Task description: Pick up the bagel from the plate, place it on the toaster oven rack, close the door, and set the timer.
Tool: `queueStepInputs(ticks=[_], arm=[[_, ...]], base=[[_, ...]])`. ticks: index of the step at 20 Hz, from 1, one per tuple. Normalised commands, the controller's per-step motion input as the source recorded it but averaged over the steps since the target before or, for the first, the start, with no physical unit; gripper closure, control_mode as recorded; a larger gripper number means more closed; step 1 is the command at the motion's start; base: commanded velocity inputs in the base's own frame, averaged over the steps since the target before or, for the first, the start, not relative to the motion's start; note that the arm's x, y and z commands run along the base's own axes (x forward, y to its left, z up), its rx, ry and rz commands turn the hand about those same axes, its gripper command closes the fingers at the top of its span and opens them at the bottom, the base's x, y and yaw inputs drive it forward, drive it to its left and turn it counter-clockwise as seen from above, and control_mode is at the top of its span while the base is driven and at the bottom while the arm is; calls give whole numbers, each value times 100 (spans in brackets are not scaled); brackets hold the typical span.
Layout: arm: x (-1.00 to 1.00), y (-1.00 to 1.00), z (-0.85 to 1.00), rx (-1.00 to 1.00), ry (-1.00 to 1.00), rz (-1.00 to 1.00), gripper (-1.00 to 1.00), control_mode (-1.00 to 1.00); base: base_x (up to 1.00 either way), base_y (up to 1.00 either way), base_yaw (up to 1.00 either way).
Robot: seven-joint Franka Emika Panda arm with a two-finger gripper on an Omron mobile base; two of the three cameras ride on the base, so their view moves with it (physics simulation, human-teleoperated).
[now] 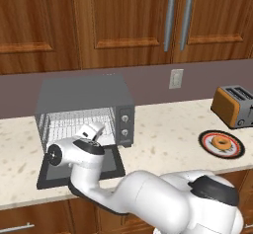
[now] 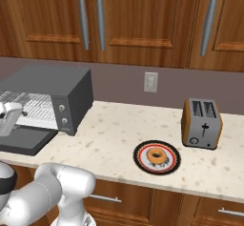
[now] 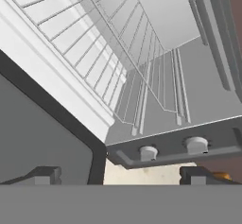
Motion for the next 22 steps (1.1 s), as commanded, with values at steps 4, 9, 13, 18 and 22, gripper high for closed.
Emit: queueStepInputs(ticks=[4, 9, 13, 18, 22], arm=[[18, 14, -2, -2, 0, 1, -100, -100], [2, 9, 0, -6, 0, 0, -100, -100], [0, 7, 0, -5, 0, 0, -100, -100], [0, 0, 0, 4, -3, 0, -100, -100], [0, 0, 0, 14, -5, 1, -100, -100]], base=[[0, 0, 0], [0, 0, 0], [0, 0, 0], [0, 0, 0], [0, 0, 0]])
